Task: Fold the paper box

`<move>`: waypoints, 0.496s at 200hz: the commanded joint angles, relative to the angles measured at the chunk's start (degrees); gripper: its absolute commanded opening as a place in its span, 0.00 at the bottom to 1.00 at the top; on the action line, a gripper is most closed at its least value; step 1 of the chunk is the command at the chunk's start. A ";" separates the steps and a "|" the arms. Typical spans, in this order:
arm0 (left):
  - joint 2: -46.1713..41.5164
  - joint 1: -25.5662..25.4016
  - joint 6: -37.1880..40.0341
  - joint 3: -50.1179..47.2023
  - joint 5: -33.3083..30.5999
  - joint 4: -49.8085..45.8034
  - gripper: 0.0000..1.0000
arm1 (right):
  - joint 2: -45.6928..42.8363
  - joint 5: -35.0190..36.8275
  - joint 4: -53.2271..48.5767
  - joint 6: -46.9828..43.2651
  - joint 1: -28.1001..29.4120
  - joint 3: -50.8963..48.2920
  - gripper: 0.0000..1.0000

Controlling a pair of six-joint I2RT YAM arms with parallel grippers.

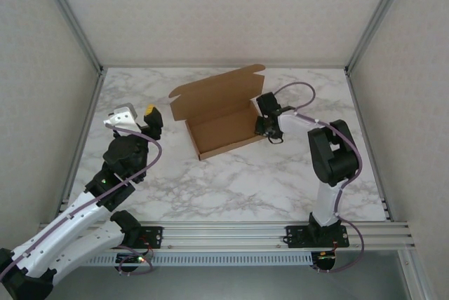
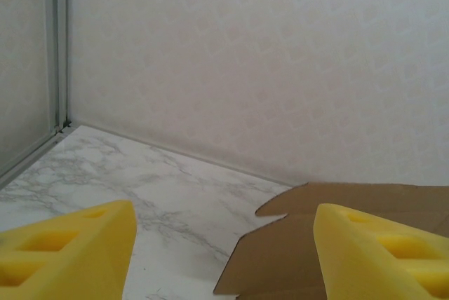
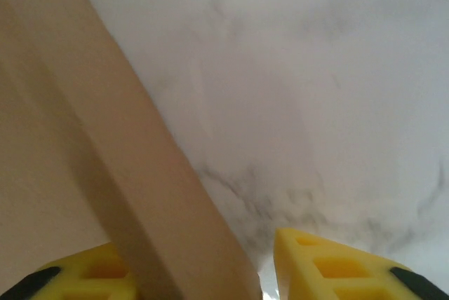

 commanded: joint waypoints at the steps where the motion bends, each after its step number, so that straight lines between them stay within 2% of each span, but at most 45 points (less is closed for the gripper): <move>1: -0.08 -0.42 -1.28 0.41 0.40 0.23 0.68 | -3.48 1.47 0.64 10.46 0.91 -3.97 0.40; 57: 0.74 -0.45 -1.38 0.54 0.06 -0.08 0.68 | -6.77 8.42 -2.49 18.75 3.86 -8.51 0.40; 85: 1.22 -0.42 -1.47 0.72 0.10 -0.12 0.68 | -8.43 7.49 -2.38 22.75 4.43 -9.92 0.41; 99: 1.39 -0.47 -1.47 0.72 0.06 -0.12 0.68 | -9.22 7.06 -1.98 24.70 5.06 -10.36 0.45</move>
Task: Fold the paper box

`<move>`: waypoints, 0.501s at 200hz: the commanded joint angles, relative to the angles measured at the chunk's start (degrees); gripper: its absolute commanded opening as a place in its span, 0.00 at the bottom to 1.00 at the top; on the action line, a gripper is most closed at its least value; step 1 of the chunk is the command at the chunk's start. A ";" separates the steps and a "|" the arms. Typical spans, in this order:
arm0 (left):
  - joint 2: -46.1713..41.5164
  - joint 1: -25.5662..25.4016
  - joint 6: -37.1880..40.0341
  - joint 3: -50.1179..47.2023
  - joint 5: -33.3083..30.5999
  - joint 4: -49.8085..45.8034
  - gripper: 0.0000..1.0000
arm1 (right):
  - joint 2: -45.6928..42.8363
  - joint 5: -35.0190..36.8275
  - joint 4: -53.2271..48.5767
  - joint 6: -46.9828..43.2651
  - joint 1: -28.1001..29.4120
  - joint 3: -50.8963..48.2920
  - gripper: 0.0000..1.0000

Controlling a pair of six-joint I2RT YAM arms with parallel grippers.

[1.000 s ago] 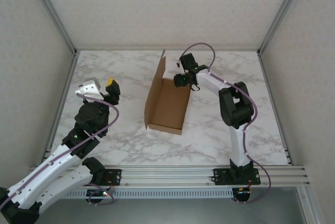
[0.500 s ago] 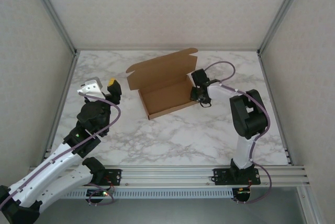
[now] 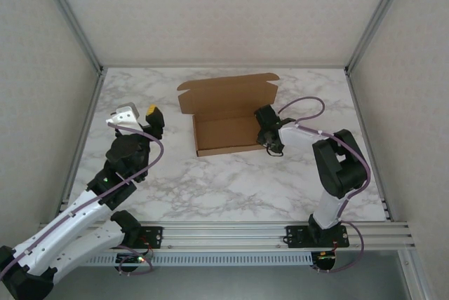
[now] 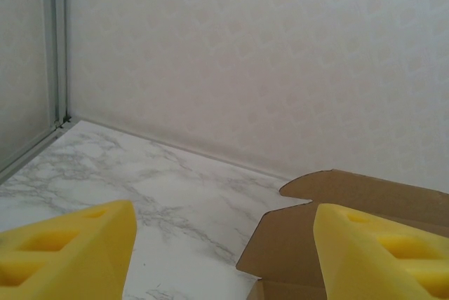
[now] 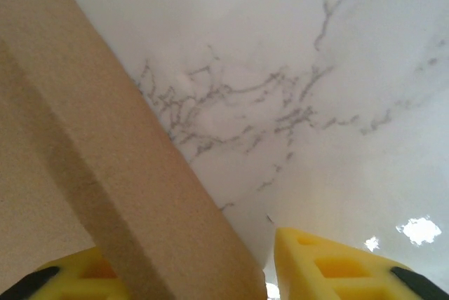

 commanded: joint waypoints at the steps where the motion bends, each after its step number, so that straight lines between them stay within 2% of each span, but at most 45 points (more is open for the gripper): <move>1: 0.12 -0.47 -0.79 0.72 0.07 -0.06 0.68 | -2.59 1.18 -1.84 5.78 1.03 -1.59 0.46; 42: 0.13 -0.47 -0.19 0.39 0.19 0.24 0.68 | -4.52 2.26 -0.80 5.40 2.14 -1.97 0.73; 78: 0.80 -0.46 0.00 0.19 0.74 0.46 0.68 | -11.89 3.38 3.86 -2.35 2.05 -5.51 0.84; 100: 1.75 -0.46 0.05 0.49 1.29 0.47 0.69 | -16.31 3.32 3.65 -9.18 1.54 -5.57 0.84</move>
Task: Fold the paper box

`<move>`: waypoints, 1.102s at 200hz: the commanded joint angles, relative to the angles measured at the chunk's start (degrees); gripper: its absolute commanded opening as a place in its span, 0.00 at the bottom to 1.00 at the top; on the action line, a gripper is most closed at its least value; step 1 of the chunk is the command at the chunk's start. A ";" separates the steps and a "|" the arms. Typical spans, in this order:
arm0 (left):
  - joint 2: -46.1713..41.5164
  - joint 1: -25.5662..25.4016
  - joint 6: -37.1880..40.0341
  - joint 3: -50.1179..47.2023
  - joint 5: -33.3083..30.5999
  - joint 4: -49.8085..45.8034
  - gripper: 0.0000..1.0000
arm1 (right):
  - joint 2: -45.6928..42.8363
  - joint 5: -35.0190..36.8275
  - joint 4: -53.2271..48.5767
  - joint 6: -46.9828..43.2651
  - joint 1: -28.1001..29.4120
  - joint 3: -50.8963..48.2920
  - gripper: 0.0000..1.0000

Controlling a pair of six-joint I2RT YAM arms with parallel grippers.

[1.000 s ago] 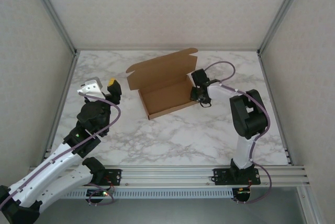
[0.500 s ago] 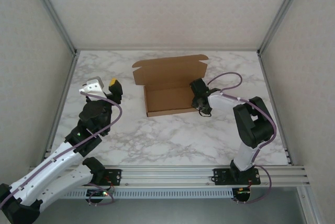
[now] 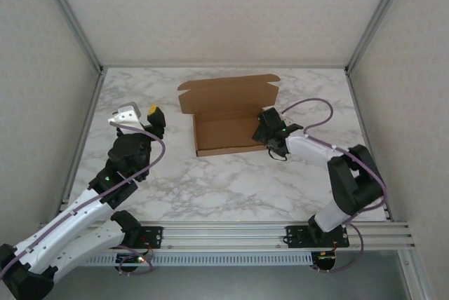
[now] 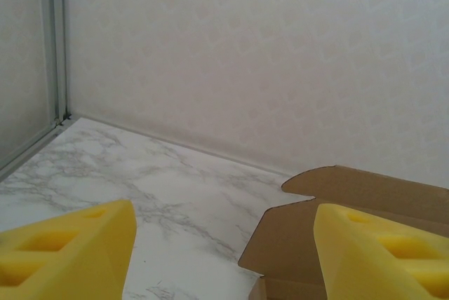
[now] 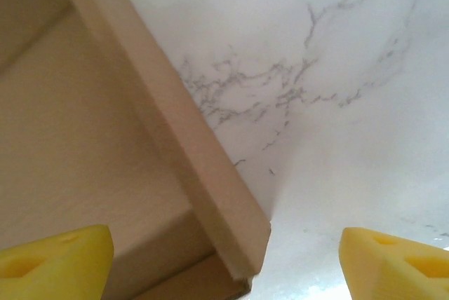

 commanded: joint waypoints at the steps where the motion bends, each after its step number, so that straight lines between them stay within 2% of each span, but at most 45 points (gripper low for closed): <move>1: 0.72 -0.47 0.13 0.47 1.20 0.40 0.69 | -5.16 1.95 1.86 -8.37 -0.31 -0.54 0.84; 29: 0.54 -0.47 0.24 0.80 3.90 1.06 0.70 | -14.49 0.31 8.00 -19.27 -0.31 -4.69 0.83; 52: 1.97 -0.37 -0.29 2.05 4.25 1.19 0.73 | -20.26 -0.07 10.78 -24.18 -0.67 -5.32 0.82; 64: 2.94 -0.38 1.68 2.96 6.31 1.23 0.78 | -21.96 1.67 11.00 -24.47 -0.68 -4.60 0.81; 82: 4.60 -0.32 4.55 4.05 8.35 2.06 0.85 | -24.17 -2.50 12.77 -31.81 -0.76 -4.33 0.81; 107: 7.50 0.08 1.89 5.82 4.46 2.25 0.85 | -26.24 -4.44 11.62 -37.85 -0.98 -1.74 0.78; 122: 8.10 1.03 2.68 6.68 7.30 2.20 0.87 | -28.31 -5.63 12.68 -38.14 -2.11 -1.79 0.78; 143: 7.83 3.27 3.06 6.28 16.29 3.28 0.96 | -30.42 -5.72 14.93 -42.30 -2.41 -2.75 0.82; 152: 8.99 3.44 4.16 6.88 17.30 2.65 0.99 | -30.77 -7.11 15.91 -45.75 -2.47 -3.35 0.81; 172: 12.50 3.77 7.90 7.17 18.02 2.66 1.00 | -28.42 -8.93 16.39 -50.67 -3.50 -2.30 0.80; 186: 14.86 4.84 10.69 6.66 23.64 3.98 1.00 | -26.45 -8.29 18.24 -54.00 -4.66 -1.99 0.81; 198: 16.45 5.55 11.91 6.34 25.11 5.49 1.00 | -24.75 -9.60 21.01 -56.27 -7.05 -2.28 0.81; 220: 20.08 11.01 9.94 6.65 29.41 7.64 0.98 | -20.50 -15.52 26.70 -59.74 -11.51 -2.31 0.82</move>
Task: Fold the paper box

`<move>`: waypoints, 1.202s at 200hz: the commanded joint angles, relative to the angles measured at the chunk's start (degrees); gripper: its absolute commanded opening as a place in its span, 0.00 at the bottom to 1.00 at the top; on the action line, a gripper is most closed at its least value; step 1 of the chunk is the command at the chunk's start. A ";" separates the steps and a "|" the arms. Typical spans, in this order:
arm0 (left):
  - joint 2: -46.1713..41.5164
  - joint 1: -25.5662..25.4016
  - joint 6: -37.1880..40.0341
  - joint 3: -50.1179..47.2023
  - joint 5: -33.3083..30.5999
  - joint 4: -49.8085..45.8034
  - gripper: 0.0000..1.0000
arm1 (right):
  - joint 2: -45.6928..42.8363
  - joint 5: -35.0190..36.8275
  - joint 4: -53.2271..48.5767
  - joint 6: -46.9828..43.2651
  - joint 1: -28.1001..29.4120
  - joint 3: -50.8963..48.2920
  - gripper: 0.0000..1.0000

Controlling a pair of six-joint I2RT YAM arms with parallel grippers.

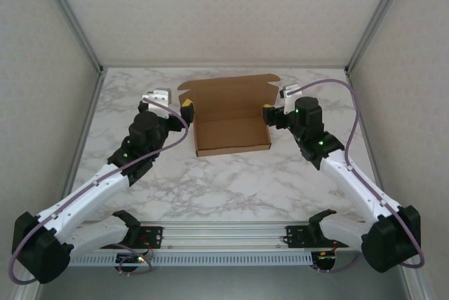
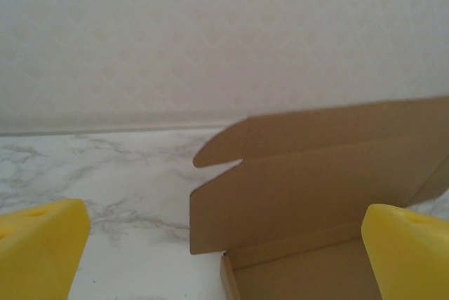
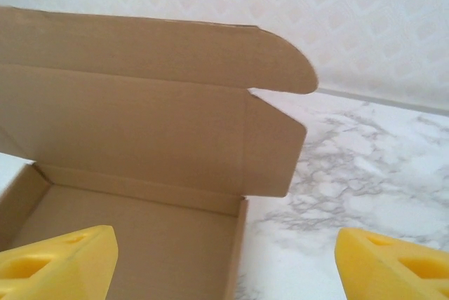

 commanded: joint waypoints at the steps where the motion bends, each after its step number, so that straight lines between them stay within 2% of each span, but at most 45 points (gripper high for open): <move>1: 2.87 5.13 0.46 0.33 7.19 4.32 0.98 | 3.98 -5.90 7.98 -7.15 -4.14 1.23 0.82; 17: 4.89 9.31 -1.54 -1.00 11.20 7.58 0.96 | 8.26 -8.41 10.18 -8.73 -6.89 2.98 0.81; 31: 5.55 11.79 -1.99 -3.80 13.06 12.37 0.96 | 11.42 -18.47 15.20 -14.54 -8.38 2.16 0.78; 40: 5.99 13.41 -2.65 -5.92 15.04 16.11 0.97 | 13.60 -18.46 20.39 -18.28 -8.45 0.68 0.79; 50: 6.85 15.32 -3.66 -7.95 18.76 19.36 0.97 | 16.34 -18.34 23.57 -18.49 -10.11 1.15 0.79; 82: 11.07 17.54 -4.98 -8.34 24.94 22.27 0.97 | 23.26 -28.44 28.57 -8.83 -17.61 6.31 0.80; 102: 12.24 17.80 -6.77 -8.38 24.71 24.02 0.96 | 27.07 -39.20 36.23 2.19 -21.81 7.87 0.78; 122: 10.77 18.48 -9.60 -10.43 21.84 26.96 0.96 | 29.72 -42.87 44.68 13.48 -24.48 8.04 0.76; 130: 10.07 19.03 -11.28 -11.50 19.83 27.93 0.95 | 30.40 -41.22 42.89 14.87 -24.74 9.22 0.74; 152: 10.08 21.34 -16.81 -12.58 15.47 28.71 0.95 | 32.67 -33.66 25.51 13.17 -24.09 15.84 0.60; 181: 15.14 25.73 -26.22 -8.47 14.39 24.65 0.93 | 35.83 -27.71 19.80 19.21 -23.69 18.66 0.45; 196: 19.04 26.97 -30.21 -5.56 16.86 23.65 0.90 | 37.85 -28.19 17.09 21.42 -23.50 20.45 0.39; 221: 25.20 26.64 -33.83 0.13 21.93 20.72 0.87 | 41.22 -34.34 13.10 22.70 -22.51 24.20 0.33; 240: 25.63 26.11 -34.94 1.10 24.11 20.49 0.87 | 41.26 -33.97 9.33 23.62 -22.50 24.95 0.32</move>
